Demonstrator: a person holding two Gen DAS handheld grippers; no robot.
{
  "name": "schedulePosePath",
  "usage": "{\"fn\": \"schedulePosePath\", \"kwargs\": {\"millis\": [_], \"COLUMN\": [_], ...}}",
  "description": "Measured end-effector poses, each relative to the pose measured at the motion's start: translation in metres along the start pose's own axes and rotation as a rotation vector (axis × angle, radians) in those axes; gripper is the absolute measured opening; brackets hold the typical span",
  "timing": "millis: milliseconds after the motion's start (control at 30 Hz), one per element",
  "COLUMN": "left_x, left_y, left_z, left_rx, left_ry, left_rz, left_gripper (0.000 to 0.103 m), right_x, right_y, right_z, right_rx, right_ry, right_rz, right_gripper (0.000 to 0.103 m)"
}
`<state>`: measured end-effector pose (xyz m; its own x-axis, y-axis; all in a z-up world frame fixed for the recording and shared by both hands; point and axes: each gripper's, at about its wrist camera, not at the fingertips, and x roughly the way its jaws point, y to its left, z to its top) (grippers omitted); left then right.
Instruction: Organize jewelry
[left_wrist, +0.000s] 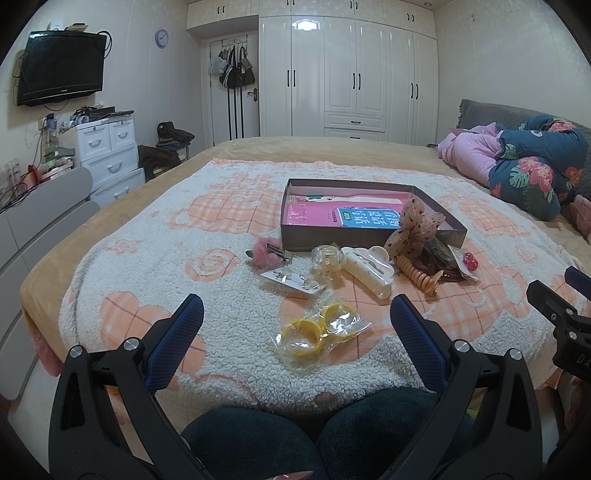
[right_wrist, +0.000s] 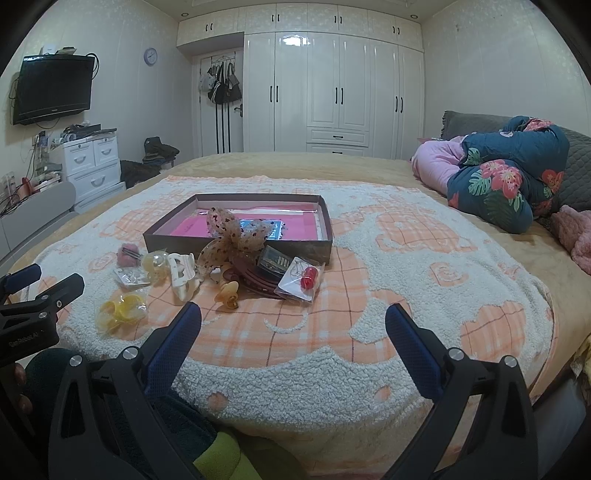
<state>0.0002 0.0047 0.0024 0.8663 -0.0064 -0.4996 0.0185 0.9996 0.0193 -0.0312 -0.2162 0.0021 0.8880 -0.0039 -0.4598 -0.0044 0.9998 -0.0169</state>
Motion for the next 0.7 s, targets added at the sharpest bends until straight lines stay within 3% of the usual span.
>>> {"fn": "schedulePosePath", "kwargs": {"millis": [700], "left_x": [-0.0022], "left_y": [0.0019], "left_z": [0.0044], "left_rx": [-0.02], "left_ry": [0.002], "left_rz": [-0.004], "left_gripper": [0.093], "right_x": [-0.0002], "right_y": [0.0001], "right_z": [0.0004], "right_rx": [-0.01], "right_ry": [0.0], "right_rz": [0.019], "right_gripper": [0.097]}}
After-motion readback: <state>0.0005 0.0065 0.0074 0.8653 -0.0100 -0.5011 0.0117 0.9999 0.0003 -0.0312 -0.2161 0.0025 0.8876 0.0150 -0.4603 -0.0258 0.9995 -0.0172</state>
